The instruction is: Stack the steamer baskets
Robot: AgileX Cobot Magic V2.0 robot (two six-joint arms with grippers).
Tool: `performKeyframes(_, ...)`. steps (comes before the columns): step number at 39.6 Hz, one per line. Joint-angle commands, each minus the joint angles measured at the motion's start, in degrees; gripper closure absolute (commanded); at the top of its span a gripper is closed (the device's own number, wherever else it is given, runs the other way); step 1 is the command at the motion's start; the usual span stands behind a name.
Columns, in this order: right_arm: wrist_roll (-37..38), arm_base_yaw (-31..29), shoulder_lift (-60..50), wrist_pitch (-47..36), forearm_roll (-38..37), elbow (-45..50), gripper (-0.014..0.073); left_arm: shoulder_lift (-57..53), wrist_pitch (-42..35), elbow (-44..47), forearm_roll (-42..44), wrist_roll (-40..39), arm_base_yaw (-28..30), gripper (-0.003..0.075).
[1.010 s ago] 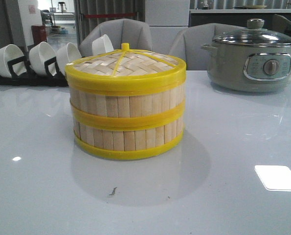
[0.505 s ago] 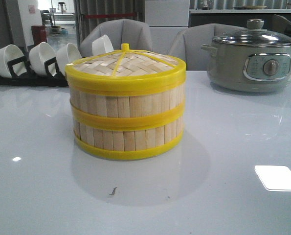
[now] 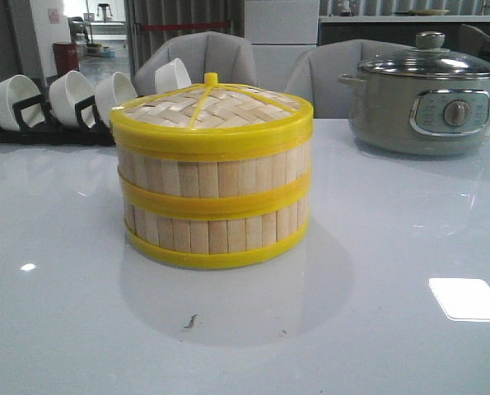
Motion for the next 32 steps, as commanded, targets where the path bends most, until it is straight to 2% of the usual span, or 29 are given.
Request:
performKeyframes(1, -0.1, -0.5, 0.4, -6.9, -0.2, -1.6, 0.0319, 0.0, -4.6, -1.7, -0.6, -0.3, -0.3, 0.0634)
performKeyframes(5, -0.1, -0.5, 0.4, -6.7, -0.2, -1.6, 0.0564, 0.0, -4.6, -1.7, -0.6, -0.3, -0.3, 0.0634)
performKeyframes(7, -0.1, -0.5, 0.4, -6.6, -0.2, -1.6, 0.0519, 0.0, -4.6, -1.7, -0.6, -0.3, -0.3, 0.0634)
performKeyframes(12, -0.1, -0.5, 0.4, -6.6, -0.2, -1.6, 0.0545, 0.0, -4.6, -1.7, -0.6, -0.3, -0.3, 0.0634)
performKeyframes(32, -0.1, -0.5, 0.4, -6.7, -0.2, -1.6, 0.0545, 0.0, -4.6, -1.7, -0.6, -0.3, -0.3, 0.0634)
